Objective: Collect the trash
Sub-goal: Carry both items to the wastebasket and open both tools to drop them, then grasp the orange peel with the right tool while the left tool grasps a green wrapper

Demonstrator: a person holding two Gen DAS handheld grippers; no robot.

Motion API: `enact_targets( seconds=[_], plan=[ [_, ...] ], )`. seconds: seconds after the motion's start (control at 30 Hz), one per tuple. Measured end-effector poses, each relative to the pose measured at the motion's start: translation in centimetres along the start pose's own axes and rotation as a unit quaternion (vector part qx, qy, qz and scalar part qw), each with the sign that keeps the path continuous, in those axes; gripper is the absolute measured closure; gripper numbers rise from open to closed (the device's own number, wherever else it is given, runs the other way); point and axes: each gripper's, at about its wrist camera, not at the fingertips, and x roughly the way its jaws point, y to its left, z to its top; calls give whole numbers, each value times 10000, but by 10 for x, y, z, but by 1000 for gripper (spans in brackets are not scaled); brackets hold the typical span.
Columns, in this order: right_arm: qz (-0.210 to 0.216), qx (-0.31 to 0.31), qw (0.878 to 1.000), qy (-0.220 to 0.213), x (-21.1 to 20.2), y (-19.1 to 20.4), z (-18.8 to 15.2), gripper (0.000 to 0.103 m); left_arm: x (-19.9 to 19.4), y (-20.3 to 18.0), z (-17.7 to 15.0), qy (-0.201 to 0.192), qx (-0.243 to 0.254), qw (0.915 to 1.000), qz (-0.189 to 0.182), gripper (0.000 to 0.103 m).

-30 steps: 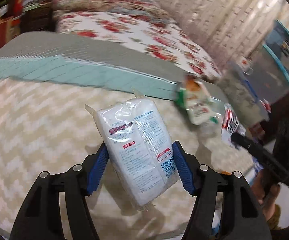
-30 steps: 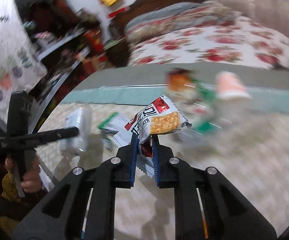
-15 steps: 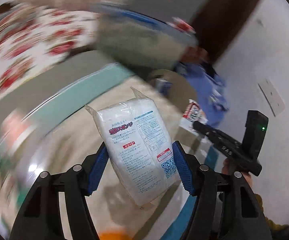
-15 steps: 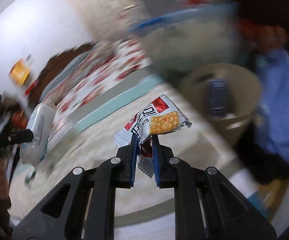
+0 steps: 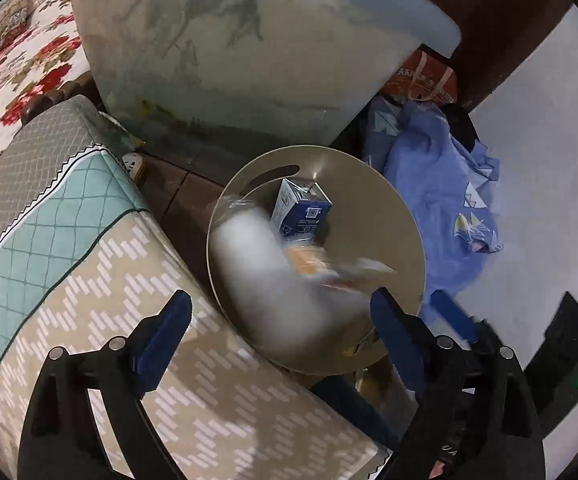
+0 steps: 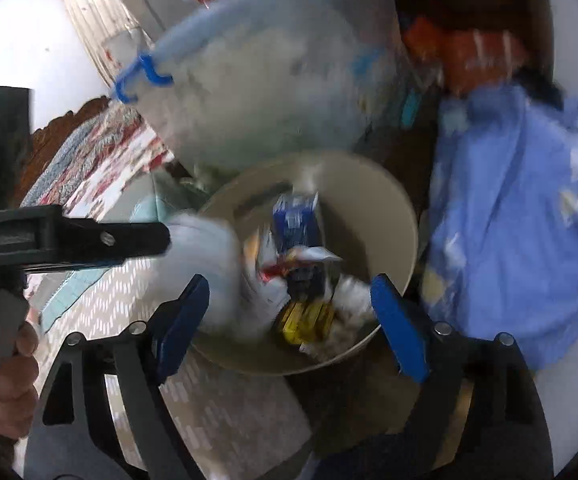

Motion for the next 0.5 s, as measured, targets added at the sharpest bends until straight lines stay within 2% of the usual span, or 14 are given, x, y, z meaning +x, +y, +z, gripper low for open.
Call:
enact_targets(
  seconds=[0.1, 0.17, 0.27, 0.37, 0.47, 0.5],
  plan=[
    [-46, -2, 9993, -382, -22, 2, -1, 22, -27, 3, -9, -268, 183, 9995, 40, 18],
    [59, 65, 9985, -549, -37, 6, -2, 22, -56, 11, -23, -440, 190, 9987, -177, 18],
    [446, 79, 9969, -645, -63, 24, -12, 22, -106, 28, -58, -721, 228, 9958, -519, 17],
    [1020, -14, 9935, -499, -81, 54, -27, 26, -174, 68, -121, -1101, 249, 9903, -814, 17],
    [1498, -187, 9882, -271, -90, 87, -55, 34, -225, 111, -175, -1480, 195, 9878, -448, 17],
    [1645, -239, 9860, -152, -91, 100, -67, 38, -246, 134, -203, -1641, 98, 9862, -191, 17]
  ],
)
